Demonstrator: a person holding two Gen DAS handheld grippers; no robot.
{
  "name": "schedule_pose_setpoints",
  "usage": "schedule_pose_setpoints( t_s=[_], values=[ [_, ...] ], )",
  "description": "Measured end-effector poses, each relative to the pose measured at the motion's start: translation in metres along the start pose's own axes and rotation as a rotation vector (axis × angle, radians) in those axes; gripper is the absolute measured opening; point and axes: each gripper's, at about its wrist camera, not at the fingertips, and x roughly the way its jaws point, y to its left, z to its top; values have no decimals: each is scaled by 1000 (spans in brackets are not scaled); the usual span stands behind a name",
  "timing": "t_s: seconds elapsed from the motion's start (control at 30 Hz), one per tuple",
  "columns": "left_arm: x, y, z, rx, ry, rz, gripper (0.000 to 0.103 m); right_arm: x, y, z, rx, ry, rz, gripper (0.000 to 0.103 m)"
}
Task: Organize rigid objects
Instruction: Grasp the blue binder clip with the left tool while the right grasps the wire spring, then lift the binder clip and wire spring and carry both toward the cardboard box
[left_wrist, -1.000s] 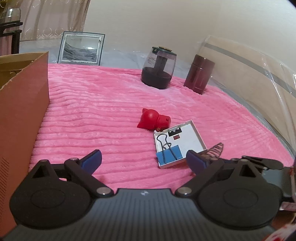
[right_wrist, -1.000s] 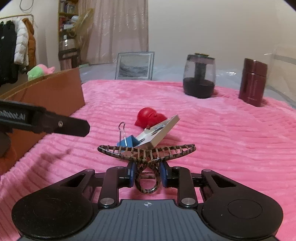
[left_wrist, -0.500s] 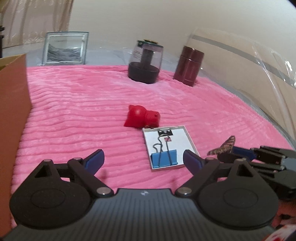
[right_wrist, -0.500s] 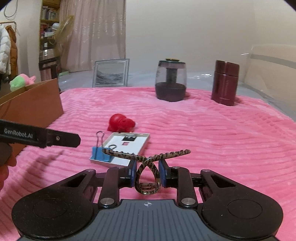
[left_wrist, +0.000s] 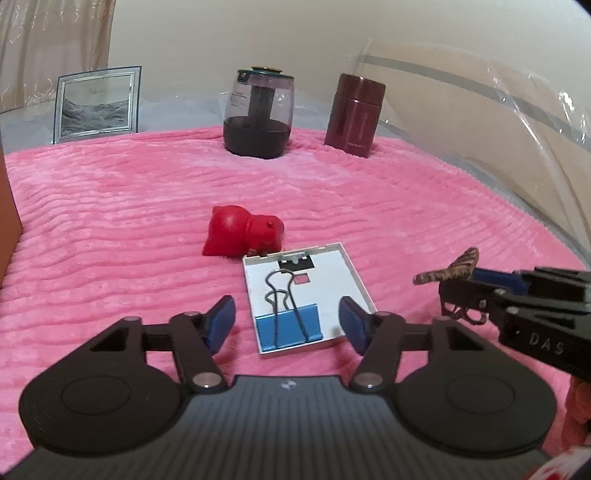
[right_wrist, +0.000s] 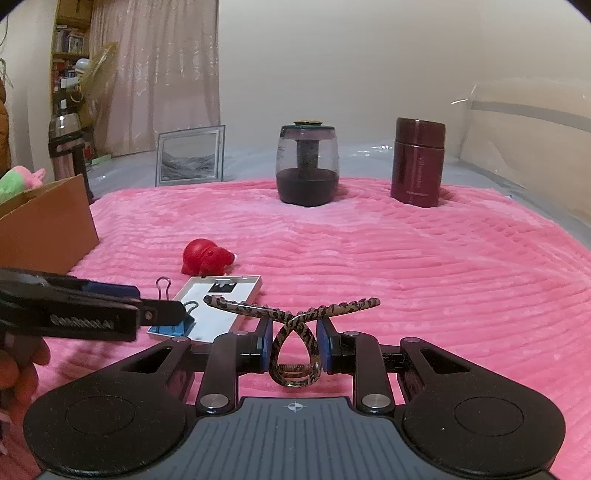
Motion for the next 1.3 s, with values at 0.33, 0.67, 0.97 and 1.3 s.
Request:
schedule_pose_setpoints(
  t_s=[0.33, 0.67, 0.97, 1.3],
  values=[
    [10, 1, -4, -28, 12, 22, 39, 1, -2, 2, 3, -6, -5, 22],
    [7, 4, -4, -48, 8, 19, 34, 1, -4, 3, 9, -4, -5, 22],
    [-8, 5, 1, -34, -12, 6, 34, -4, 2, 8, 3, -16, -2, 22],
    [-47, 6, 11, -45, -37, 4, 34, -24, 20, 22, -12, -30, 21, 22]
  ],
)
